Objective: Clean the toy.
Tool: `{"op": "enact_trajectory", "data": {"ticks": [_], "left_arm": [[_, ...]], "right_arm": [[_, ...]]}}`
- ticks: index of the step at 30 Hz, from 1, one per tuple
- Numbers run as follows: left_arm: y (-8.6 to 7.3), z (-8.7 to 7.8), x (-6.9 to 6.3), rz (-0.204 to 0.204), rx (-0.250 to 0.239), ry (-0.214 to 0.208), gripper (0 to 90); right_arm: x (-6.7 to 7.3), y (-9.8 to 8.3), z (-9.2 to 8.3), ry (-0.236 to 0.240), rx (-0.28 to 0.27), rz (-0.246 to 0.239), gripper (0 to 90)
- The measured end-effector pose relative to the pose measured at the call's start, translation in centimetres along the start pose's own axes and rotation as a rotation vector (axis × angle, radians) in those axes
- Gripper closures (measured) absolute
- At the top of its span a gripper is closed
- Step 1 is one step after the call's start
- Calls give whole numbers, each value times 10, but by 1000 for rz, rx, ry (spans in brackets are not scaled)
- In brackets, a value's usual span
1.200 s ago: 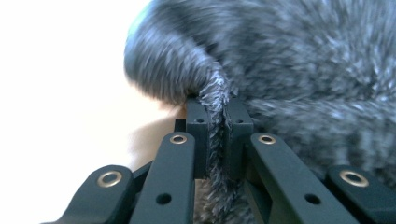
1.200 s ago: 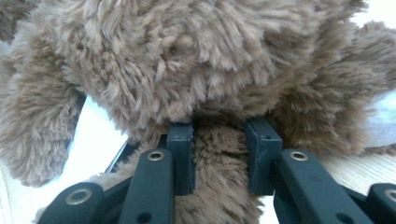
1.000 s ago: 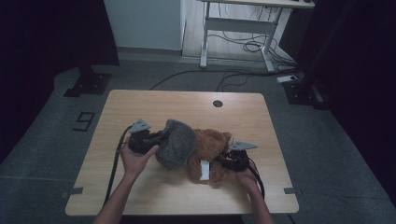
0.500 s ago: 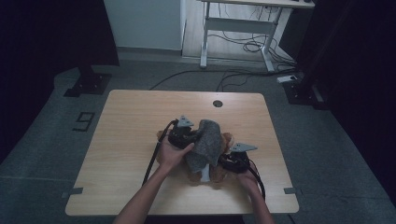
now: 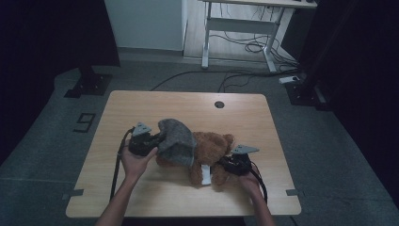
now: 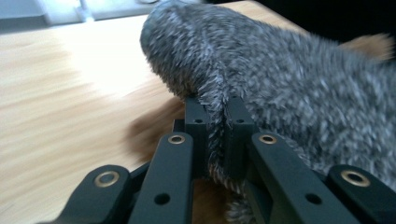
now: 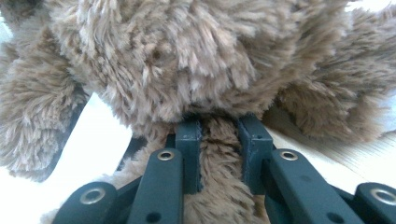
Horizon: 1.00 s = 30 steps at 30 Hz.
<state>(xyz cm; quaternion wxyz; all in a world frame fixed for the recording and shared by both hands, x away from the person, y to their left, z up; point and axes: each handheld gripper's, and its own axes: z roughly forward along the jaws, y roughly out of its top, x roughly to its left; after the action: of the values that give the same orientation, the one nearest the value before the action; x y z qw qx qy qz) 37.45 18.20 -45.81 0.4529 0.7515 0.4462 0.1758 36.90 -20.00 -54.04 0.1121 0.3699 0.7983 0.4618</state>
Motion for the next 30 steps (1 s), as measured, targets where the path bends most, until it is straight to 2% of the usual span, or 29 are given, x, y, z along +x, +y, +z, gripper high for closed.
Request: {"op": "enact_trajectory", "data": {"ticks": [2, 5, 7, 10, 13, 17, 20, 22, 23, 25, 27, 30], "left_arm": [[-9, 2, 8, -16, 26, 21, 827], [-27, 13, 16, -47, 73, 16, 827], [-34, 19, 20, -74, 87, 9, 827], [-32, 20, 24, -99, 83, -6, 826], [-16, 12, 21, -75, 53, 1, 826], [16, 5, 9, -32, 7, -9, 825], [38, 13, -9, 13, -4, -38, 823], [48, 23, -24, 48, 5, -52, 822], [52, 31, -32, 77, 24, -53, 821], [54, 44, -41, 92, 59, -51, 819], [51, 55, -44, 91, 93, -54, 818], [42, 59, -45, 98, 98, -41, 819]], "right_arm": [[0, 0, 0, -1, 1, 2, 736], [0, 0, 0, 0, 1, -1, 736], [-1, 0, 0, 1, 2, -1, 735], [-1, 0, 0, 1, 1, 0, 734], [-2, 0, 1, 0, 4, 2, 734], [-2, 0, 1, 3, 4, 2, 732], [-2, 0, 1, 2, 4, 2, 731], [-3, 0, 1, 3, 3, 3, 730], [-3, 0, 1, 2, 3, 3, 729], [-3, 0, 1, 3, 2, 2, 728], [-3, 0, 1, 1, 2, 2, 724], [-4, 0, 0, -1, -2, 7, 697]]}}
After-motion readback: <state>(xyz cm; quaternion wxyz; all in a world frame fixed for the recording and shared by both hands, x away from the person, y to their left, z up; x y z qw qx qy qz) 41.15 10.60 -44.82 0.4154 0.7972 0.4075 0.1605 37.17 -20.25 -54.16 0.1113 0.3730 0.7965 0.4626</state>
